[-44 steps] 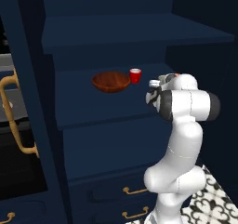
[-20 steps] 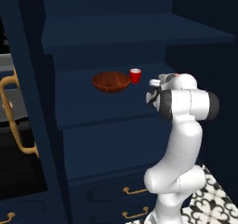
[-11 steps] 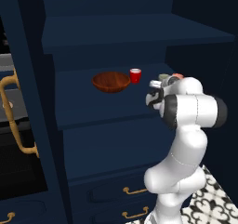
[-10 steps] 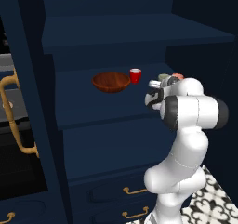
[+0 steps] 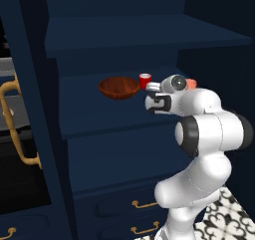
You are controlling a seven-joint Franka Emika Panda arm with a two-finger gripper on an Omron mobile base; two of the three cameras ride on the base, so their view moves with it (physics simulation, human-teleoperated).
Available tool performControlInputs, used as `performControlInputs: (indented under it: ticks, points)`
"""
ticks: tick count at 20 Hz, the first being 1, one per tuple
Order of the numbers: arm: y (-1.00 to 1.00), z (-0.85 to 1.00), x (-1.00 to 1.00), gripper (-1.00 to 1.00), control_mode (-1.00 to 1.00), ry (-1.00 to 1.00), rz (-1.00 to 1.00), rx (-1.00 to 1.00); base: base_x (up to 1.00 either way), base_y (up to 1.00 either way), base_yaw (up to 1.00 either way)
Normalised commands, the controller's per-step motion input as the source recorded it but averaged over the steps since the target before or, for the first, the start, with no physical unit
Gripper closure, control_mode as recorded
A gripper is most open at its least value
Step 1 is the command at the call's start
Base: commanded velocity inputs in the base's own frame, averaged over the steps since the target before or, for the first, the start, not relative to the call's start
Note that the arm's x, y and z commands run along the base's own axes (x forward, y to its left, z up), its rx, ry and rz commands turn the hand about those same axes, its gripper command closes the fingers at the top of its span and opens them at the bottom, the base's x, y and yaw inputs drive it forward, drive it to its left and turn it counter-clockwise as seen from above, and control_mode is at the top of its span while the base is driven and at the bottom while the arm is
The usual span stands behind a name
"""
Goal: Gather all objects into one cabinet and sort the glasses and bowls to opposite sides.
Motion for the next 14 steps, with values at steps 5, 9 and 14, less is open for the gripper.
performControlInputs:
  ticks: [5,9,14]
  points:
    - [0.24,0.01,0.16,-1.00,-1.00,0.10,0.01,-0.01,0.00,0.00,0.00]
    - [0.09,0.00,0.24,-1.00,-1.00,0.11,0.01,-0.02,0.00,0.00,0.00]
    - [0.07,0.00,0.30,-1.00,-1.00,0.08,0.00,0.00,0.00,0.00,0.00]
